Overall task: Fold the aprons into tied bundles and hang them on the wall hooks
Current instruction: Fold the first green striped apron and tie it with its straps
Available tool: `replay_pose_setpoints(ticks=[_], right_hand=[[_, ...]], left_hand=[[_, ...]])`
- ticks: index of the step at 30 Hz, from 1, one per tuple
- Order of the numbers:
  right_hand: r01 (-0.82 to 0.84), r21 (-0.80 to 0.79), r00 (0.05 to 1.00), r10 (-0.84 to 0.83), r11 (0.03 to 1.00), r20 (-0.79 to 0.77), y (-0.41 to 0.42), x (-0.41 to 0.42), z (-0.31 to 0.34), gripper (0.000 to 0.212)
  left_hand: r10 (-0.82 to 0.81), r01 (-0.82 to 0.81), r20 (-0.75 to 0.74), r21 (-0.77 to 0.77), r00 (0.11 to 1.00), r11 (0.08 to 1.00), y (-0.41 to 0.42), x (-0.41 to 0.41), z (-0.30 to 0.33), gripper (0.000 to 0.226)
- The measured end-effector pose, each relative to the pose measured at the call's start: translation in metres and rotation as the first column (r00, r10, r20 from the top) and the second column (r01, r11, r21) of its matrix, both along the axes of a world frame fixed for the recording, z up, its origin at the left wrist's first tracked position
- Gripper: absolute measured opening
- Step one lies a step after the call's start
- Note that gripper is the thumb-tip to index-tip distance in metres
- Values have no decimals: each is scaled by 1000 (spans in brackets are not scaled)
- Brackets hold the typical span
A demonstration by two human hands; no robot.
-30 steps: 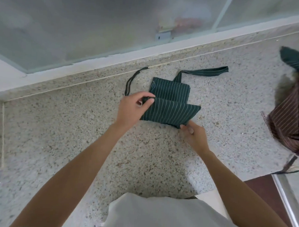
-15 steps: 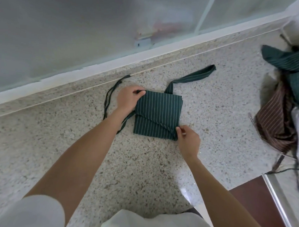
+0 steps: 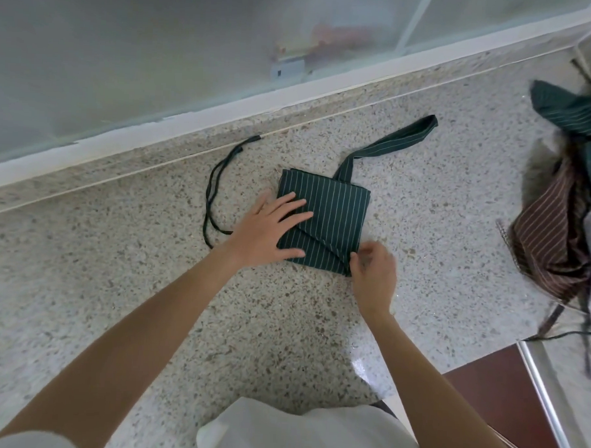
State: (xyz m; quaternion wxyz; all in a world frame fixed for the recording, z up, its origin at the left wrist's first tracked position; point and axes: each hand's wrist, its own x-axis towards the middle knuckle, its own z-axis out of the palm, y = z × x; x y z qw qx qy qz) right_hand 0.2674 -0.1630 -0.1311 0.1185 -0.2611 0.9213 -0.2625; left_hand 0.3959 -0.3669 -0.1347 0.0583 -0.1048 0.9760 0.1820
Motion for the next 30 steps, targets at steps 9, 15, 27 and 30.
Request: replay_pose_setpoints(ticks=[9,15,27,30], right_hand=[[-742,469,490,865,479,-108,4,-57,-6,68],[-736,160,670,742,658,31,-15,-73,16,35],[-267,188,956,235,945,175,-59,-79,12,36],[-288,234,944,235,928,231,-61,-75,7,41]], left_hand=[[-61,66,84,-69,995,995,-7,13,-4,101],[43,-48,76,60,996,997,1,18,9,94],[891,-862,57,289,449,416,31,-20,9,36],[866,-861,124,247,484,445,14,-26,4,34]])
